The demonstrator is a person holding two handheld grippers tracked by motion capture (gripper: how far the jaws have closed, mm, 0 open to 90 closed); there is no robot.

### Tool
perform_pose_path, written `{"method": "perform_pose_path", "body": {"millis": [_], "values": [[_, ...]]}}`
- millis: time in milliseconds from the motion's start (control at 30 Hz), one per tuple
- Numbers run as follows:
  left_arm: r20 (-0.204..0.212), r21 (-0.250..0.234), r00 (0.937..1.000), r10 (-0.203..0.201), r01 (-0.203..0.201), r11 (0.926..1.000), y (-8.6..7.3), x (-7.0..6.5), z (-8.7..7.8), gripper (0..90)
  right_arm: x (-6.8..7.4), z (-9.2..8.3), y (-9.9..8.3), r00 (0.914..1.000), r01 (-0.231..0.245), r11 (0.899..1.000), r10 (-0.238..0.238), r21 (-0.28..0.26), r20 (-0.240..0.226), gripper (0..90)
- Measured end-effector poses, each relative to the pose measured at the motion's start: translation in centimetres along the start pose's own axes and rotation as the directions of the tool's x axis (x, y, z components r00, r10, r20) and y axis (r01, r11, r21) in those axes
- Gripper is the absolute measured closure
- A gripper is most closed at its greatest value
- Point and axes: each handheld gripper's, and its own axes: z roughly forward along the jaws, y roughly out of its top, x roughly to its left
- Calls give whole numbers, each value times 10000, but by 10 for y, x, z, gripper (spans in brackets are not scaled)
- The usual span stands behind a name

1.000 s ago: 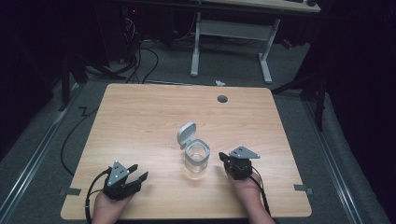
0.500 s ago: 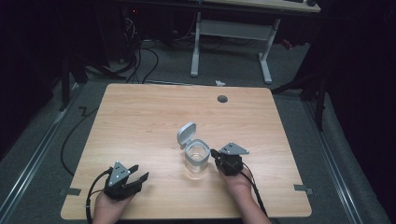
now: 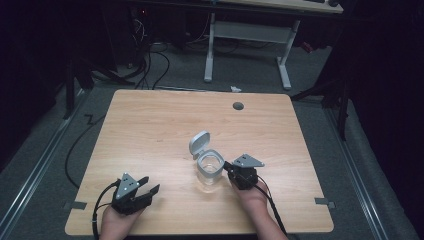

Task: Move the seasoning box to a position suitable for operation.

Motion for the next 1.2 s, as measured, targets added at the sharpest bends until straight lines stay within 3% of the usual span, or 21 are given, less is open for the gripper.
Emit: {"method": "perform_pose_path", "body": {"millis": [1200], "values": [[-68, -18, 10000, 32, -32, 10000, -2, 0, 3, 517, 43, -16, -13, 9960, 286, 9990, -315, -345, -838, 900]]}}
